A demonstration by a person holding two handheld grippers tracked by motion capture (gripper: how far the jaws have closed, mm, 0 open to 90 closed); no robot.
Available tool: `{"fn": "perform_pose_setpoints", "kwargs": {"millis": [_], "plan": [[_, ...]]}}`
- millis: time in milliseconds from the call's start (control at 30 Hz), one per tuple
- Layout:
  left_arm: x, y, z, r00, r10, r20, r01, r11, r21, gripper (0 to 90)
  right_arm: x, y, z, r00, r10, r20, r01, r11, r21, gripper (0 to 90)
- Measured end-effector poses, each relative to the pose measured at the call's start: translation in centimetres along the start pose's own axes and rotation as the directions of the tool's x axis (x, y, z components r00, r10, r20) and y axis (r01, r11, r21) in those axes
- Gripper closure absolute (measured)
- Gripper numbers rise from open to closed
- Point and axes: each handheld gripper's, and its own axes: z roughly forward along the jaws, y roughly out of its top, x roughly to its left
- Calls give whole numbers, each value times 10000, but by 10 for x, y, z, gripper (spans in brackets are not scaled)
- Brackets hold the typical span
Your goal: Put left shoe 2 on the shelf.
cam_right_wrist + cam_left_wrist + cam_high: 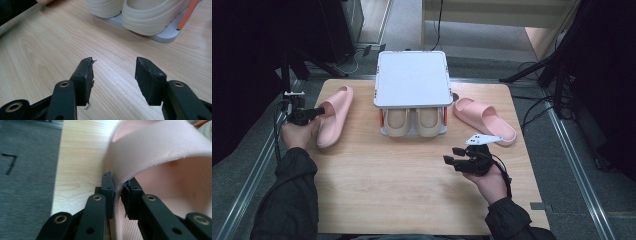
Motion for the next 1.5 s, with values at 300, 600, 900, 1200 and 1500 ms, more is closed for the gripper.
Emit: {"fn": "perform_pose_setpoints", "kwargs": {"millis": [300, 600, 900, 1200, 1500], "plan": [[-8, 0, -1, 9998, -36, 209, 26, 9989, 462, 837, -2, 1, -1, 10000, 14, 19, -14, 10000, -81, 494], [-40, 13, -7, 9979, 136, 632, -182, 9971, 741, 837, -1, 6, 3, 9998, -90, -182, 89, 9999, -55, 494], [-65, 36, -16, 9972, 165, 728, -242, 9941, 1058, 832, -6, 9, 0, 9998, -80, -179, 77, 9998, -198, 494], [-83, 75, -40, 9984, 143, 550, -194, 9956, 921, 823, -6, 11, 1, 9996, -53, -282, 47, 9998, -186, 494], [-109, 110, -58, 9979, 381, 530, -419, 9964, 738, 821, -8, 13, 1, 9996, -31, -272, 23, 9996, -294, 494]]}}
